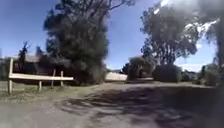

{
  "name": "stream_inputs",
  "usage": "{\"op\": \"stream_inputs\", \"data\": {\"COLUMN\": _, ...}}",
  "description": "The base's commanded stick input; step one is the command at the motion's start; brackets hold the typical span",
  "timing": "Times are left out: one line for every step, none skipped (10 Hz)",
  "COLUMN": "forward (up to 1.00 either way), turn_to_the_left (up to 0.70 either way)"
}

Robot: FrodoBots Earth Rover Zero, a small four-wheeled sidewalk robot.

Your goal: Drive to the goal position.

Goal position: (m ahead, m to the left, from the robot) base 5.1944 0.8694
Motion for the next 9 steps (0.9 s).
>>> {"op": "stream_inputs", "data": {"forward": 1.0, "turn_to_the_left": 0.0}}
{"op": "stream_inputs", "data": {"forward": 1.0, "turn_to_the_left": 0.0}}
{"op": "stream_inputs", "data": {"forward": 1.0, "turn_to_the_left": 0.0}}
{"op": "stream_inputs", "data": {"forward": 1.0, "turn_to_the_left": 0.0}}
{"op": "stream_inputs", "data": {"forward": 1.0, "turn_to_the_left": 0.0}}
{"op": "stream_inputs", "data": {"forward": 1.0, "turn_to_the_left": 0.0}}
{"op": "stream_inputs", "data": {"forward": 1.0, "turn_to_the_left": 0.0}}
{"op": "stream_inputs", "data": {"forward": 1.0, "turn_to_the_left": -0.03}}
{"op": "stream_inputs", "data": {"forward": 1.0, "turn_to_the_left": -0.08}}
